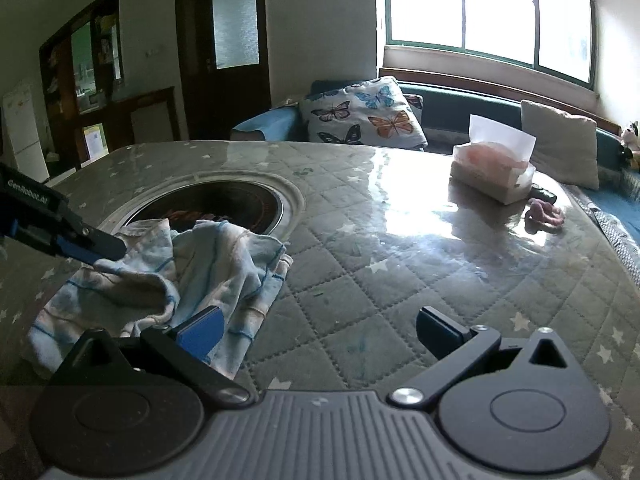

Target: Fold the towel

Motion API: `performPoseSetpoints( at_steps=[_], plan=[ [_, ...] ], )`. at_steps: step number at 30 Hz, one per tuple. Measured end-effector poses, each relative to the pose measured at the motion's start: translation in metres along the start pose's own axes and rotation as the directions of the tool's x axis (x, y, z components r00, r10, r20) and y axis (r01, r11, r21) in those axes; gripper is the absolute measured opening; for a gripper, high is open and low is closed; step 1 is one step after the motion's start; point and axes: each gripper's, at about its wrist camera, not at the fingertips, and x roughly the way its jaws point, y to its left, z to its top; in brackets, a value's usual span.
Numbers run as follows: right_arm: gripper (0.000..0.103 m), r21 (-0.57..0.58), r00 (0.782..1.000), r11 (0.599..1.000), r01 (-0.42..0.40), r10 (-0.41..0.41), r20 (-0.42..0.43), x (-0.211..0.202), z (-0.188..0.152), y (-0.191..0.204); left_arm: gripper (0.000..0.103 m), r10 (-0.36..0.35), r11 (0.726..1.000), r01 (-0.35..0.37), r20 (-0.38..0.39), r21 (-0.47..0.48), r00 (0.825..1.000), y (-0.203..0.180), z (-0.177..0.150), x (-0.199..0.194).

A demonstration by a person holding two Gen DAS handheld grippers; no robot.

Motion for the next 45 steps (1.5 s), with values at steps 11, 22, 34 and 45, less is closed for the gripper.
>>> performPoseSetpoints(
  at_steps=[11, 22, 34, 45],
  plan=[
    [0.103, 0.015, 1.0, 1.0, -0.01, 0.01, -0.001, 0.019, 0.005, 0.004, 0.005, -0.055, 0.999, 0.055, 0.032, 0.002, 0.998, 0.003, -0.002, -0.01],
    [0.103, 0.026, 0.998, 0.998, 0.063, -0.062, -0.014, 0.046, 0.016, -0.008, 0.004, -0.127, 0.992, 0.127, 0.13, 0.01, 0.983, 0.005, -0.001, -0.065],
    [0.103, -0.101, 0.999, 0.994, 0.037, -0.037, 0.006, 0.058, 0.012, 0.037, 0.005, -0.151, 0.989, 0.151, 0.157, 0.012, 0.976, 0.004, 0.006, -0.086],
    [0.103, -0.041, 0.998, 0.998, 0.055, -0.055, -0.006, 0.045, 0.008, 0.01, 0.05, -0.013, 0.995, 0.007, 0.053, 0.1, 0.998, -0.004, -0.006, -0.02]
  ],
)
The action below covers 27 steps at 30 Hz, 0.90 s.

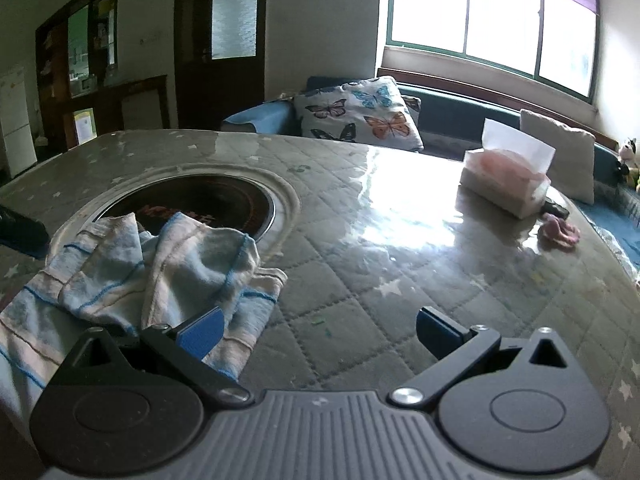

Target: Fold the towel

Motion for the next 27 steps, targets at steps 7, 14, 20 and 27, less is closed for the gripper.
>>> performPoseSetpoints(
  at_steps=[7, 14, 20, 27],
  plan=[
    [0.103, 0.02, 1.0, 1.0, -0.017, 0.017, 0.001, 0.0, -0.002, -0.004, 0.05, 0.039, 0.999, -0.039, -0.02, -0.001, 0.999, 0.003, -0.005, 0.016],
    [0.103, 0.027, 1.0, 0.999, -0.025, 0.025, 0.001, 0.001, -0.003, -0.002, 0.011, 0.04, 0.998, -0.037, -0.053, 0.051, 0.998, -0.006, -0.007, 0.031],
    [0.103, 0.039, 0.999, 0.999, -0.03, 0.029, 0.019, -0.005, 0.0, -0.005, 0.005, -0.027, 1.0, 0.028, -0.007, 0.011, 1.0, 0.0, -0.005, 0.002],
    [0.103, 0.038, 0.998, 0.998, -0.054, 0.052, 0.041, -0.009, 0.008, -0.001, 0.005, -0.078, 0.997, 0.079, 0.116, -0.001, 0.99, -0.002, 0.005, -0.057]
  ],
)
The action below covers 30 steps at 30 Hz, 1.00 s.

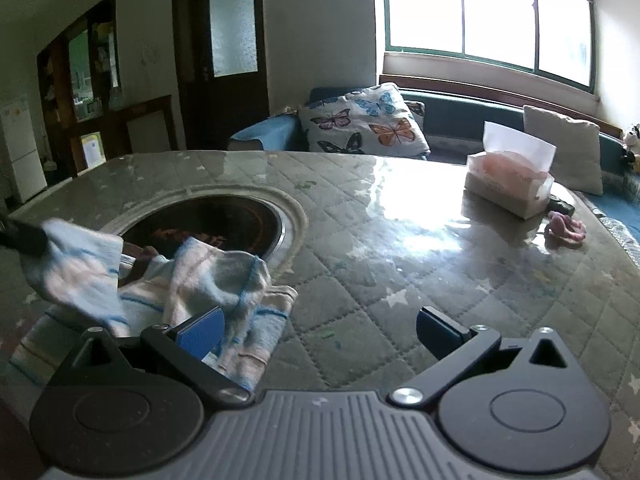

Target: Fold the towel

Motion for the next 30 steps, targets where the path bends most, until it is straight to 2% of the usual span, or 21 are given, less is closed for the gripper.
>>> performPoseSetpoints(
  at_steps=[5, 8, 12, 14, 17, 19, 21, 26, 27, 28, 30],
  plan=[
    [0.103, -0.038, 0.999, 0.998, -0.046, 0.047, 0.019, -0.003, 0.005, 0.014, 0.005, -0.02, 1.0, 0.02, 0.061, 0.007, 0.998, -0.003, 0.001, -0.031],
    [0.103, -0.073, 0.997, 0.995, -0.07, 0.072, 0.021, -0.003, 0.007, 0.021, 0.005, -0.016, 1.0, 0.016, 0.061, -0.002, 0.998, 0.0, -0.002, -0.039],
    [0.103, -0.115, 0.999, 0.993, -0.037, 0.034, -0.022, 0.007, 0.004, 0.025, 0.005, -0.028, 0.999, 0.029, 0.047, -0.016, 0.999, 0.005, -0.011, -0.048],
    [0.103, -0.12, 0.999, 0.991, -0.05, 0.047, -0.028, 0.004, 0.004, 0.023, 0.005, -0.029, 0.999, 0.03, 0.035, -0.012, 0.999, 0.007, -0.018, -0.052],
    [0.103, -0.106, 0.987, 0.981, -0.162, 0.162, -0.01, -0.011, 0.01, 0.023, 0.005, -0.018, 1.0, 0.019, 0.022, -0.024, 1.0, 0.013, -0.024, -0.054],
    [0.103, -0.094, 0.971, 0.967, -0.237, 0.237, -0.016, -0.017, 0.012, 0.024, 0.005, -0.015, 0.999, 0.015, 0.019, -0.037, 1.0, 0.017, -0.026, -0.054],
    [0.102, -0.079, 0.946, 0.943, -0.323, 0.32, -0.044, -0.019, 0.014, 0.028, 0.005, -0.018, 0.999, 0.019, 0.016, -0.042, 1.0, 0.018, -0.028, -0.053],
    [0.084, -0.042, 0.901, 0.904, -0.426, 0.42, -0.111, -0.016, 0.014, 0.036, 0.005, -0.032, 0.999, 0.033, 0.011, -0.015, 0.999, 0.015, -0.031, -0.055],
    [0.075, -0.031, 0.89, 0.895, -0.445, 0.438, -0.126, -0.015, 0.013, 0.038, 0.005, -0.032, 0.999, 0.032, 0.01, -0.014, 0.999, 0.016, -0.032, -0.056],
    [0.07, -0.025, 0.883, 0.89, -0.455, 0.447, -0.144, -0.014, 0.011, 0.038, 0.005, -0.035, 0.999, 0.035, 0.009, -0.015, 0.999, 0.017, -0.033, -0.057],
    [0.057, -0.021, 0.875, 0.888, -0.46, 0.449, -0.181, -0.012, 0.007, 0.041, 0.005, -0.037, 0.999, 0.037, 0.007, -0.015, 0.999, 0.018, -0.035, -0.058]
  ],
)
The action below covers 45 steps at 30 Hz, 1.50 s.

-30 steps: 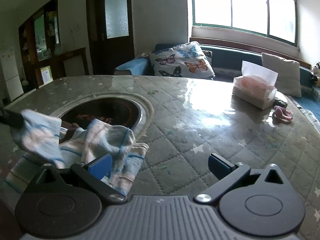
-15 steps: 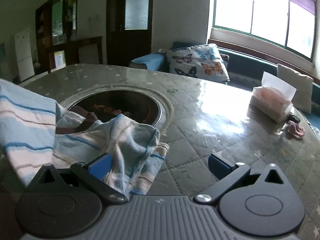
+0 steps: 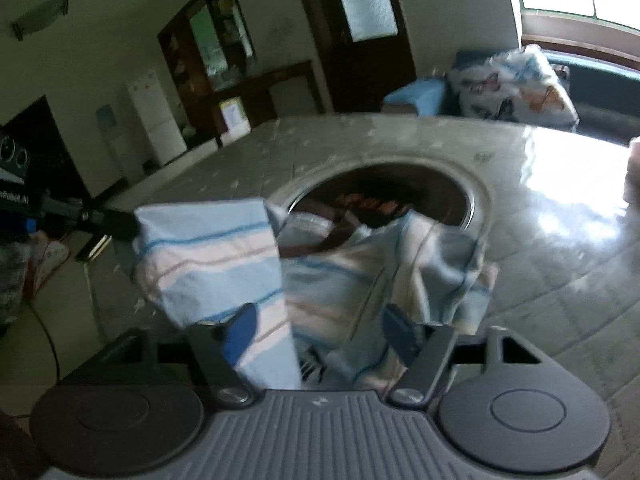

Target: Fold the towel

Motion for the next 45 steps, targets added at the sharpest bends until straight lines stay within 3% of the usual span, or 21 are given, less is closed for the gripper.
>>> performPoseSetpoints(
  at_steps=[3, 10, 14, 15, 18, 22, 24, 26, 28, 31, 35, 39, 42, 45],
  plan=[
    [0.041, 0.016, 0.998, 1.0, -0.026, 0.027, -0.049, 0.003, -0.003, -0.001, 0.005, -0.005, 1.0, 0.005, -0.006, -0.004, 1.0, 0.001, -0.005, -0.004],
    [0.032, 0.011, 0.995, 0.999, 0.032, -0.03, -0.1, 0.012, -0.003, -0.003, 0.005, -0.005, 1.0, 0.005, -0.002, -0.029, 1.0, 0.005, -0.013, -0.011],
    [0.006, -0.035, 0.99, 0.995, 0.098, -0.101, -0.101, 0.018, -0.006, 0.004, 0.005, -0.017, 1.0, 0.016, -0.009, -0.026, 1.0, 0.004, -0.014, -0.008],
    [0.004, -0.026, 0.991, 0.995, 0.1, -0.102, -0.09, 0.016, -0.005, 0.003, 0.005, -0.018, 1.0, 0.018, -0.011, -0.025, 1.0, 0.003, -0.014, -0.007],
    [0.003, 0.01, 0.996, 0.997, 0.075, -0.075, -0.044, 0.006, 0.001, 0.003, 0.005, -0.021, 0.999, 0.021, -0.016, -0.025, 1.0, 0.004, -0.015, -0.006],
    [0.002, 0.052, 0.999, 0.998, -0.04, 0.039, 0.02, -0.011, 0.007, 0.006, 0.005, -0.022, 0.999, 0.021, -0.016, -0.027, 1.0, 0.004, -0.016, -0.006],
    [0.002, 0.015, 1.0, 1.0, -0.009, 0.009, 0.023, -0.013, 0.008, 0.012, 0.005, -0.022, 0.999, 0.022, -0.019, -0.027, 1.0, 0.004, -0.016, -0.006],
    [0.003, 0.009, 0.999, 0.999, -0.038, 0.038, -0.013, -0.007, 0.008, 0.012, 0.005, -0.024, 0.999, 0.023, -0.02, -0.025, 1.0, 0.003, -0.016, -0.006],
    [0.01, 0.017, 0.999, 0.999, -0.042, 0.043, -0.028, -0.001, 0.006, 0.012, 0.005, -0.024, 0.999, 0.024, -0.02, -0.024, 1.0, 0.002, -0.016, -0.006],
    [0.01, 0.054, 0.997, 0.996, -0.078, 0.077, 0.012, -0.004, 0.01, 0.005, 0.005, -0.026, 0.999, 0.025, -0.016, -0.022, 1.0, 0.001, -0.015, -0.006],
    [0.013, 0.098, 0.997, 0.995, -0.008, 0.001, 0.076, -0.007, 0.022, -0.017, 0.005, -0.052, 0.998, 0.052, 0.003, -0.026, 0.999, -0.002, -0.01, -0.009],
    [0.014, 0.157, 0.996, 0.985, 0.066, -0.074, 0.046, 0.014, 0.023, -0.048, 0.005, -0.073, 0.997, 0.073, 0.024, -0.003, 0.997, -0.01, 0.0, -0.01],
    [0.014, 0.101, 0.996, 0.991, 0.086, -0.085, -0.013, 0.037, 0.015, -0.046, 0.005, -0.092, 0.996, 0.092, 0.043, 0.013, 0.995, -0.017, 0.011, -0.011],
    [0.014, 0.02, 0.996, 0.995, 0.093, -0.093, -0.015, 0.038, 0.01, -0.033, 0.005, -0.111, 0.993, 0.109, 0.066, 0.04, 0.992, -0.025, 0.025, -0.011]
  ],
)
